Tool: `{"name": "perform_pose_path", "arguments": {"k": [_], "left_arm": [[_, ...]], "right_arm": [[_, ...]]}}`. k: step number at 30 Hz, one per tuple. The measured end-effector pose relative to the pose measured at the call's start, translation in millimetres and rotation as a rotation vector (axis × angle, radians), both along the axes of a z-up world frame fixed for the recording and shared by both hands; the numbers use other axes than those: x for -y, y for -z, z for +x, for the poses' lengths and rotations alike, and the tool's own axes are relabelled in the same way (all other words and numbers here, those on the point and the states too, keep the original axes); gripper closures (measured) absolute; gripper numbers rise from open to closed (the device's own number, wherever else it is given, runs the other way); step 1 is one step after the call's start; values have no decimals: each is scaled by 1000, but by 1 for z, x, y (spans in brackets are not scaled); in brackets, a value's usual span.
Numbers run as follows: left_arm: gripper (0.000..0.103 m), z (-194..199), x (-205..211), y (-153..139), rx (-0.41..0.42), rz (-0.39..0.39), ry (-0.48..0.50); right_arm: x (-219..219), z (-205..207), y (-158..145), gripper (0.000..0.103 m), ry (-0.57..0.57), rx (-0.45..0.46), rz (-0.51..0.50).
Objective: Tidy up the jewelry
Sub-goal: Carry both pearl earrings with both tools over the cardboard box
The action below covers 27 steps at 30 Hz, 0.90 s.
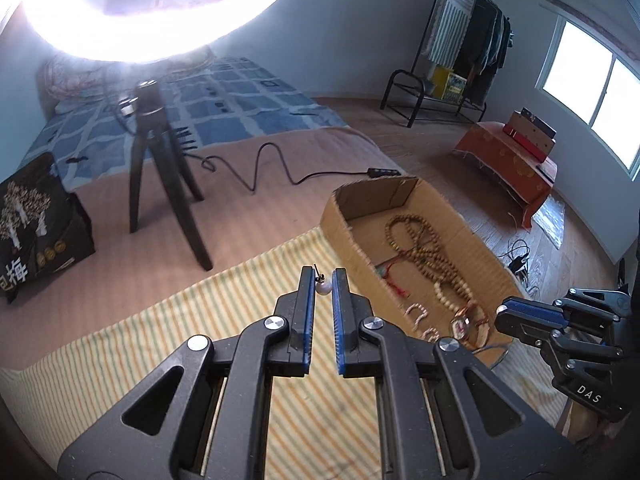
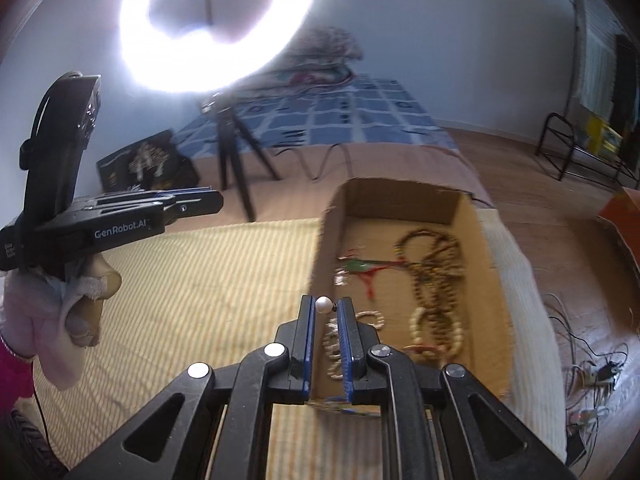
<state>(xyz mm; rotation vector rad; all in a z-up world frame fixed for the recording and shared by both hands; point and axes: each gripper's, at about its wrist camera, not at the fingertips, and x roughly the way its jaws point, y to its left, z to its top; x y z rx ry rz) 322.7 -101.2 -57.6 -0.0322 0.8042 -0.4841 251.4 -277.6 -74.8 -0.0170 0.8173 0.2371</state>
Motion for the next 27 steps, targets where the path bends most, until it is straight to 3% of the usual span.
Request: {"name": "perform_pose_path", "arguments": {"k": [12, 27], "left_arm": [[97, 23, 63, -12, 21, -4, 38], [97, 44, 117, 5, -27, 66, 50]], "right_arm": [[36, 10, -7, 94, 88, 11, -1], [55, 23, 1, 94, 125, -34, 28]]}}
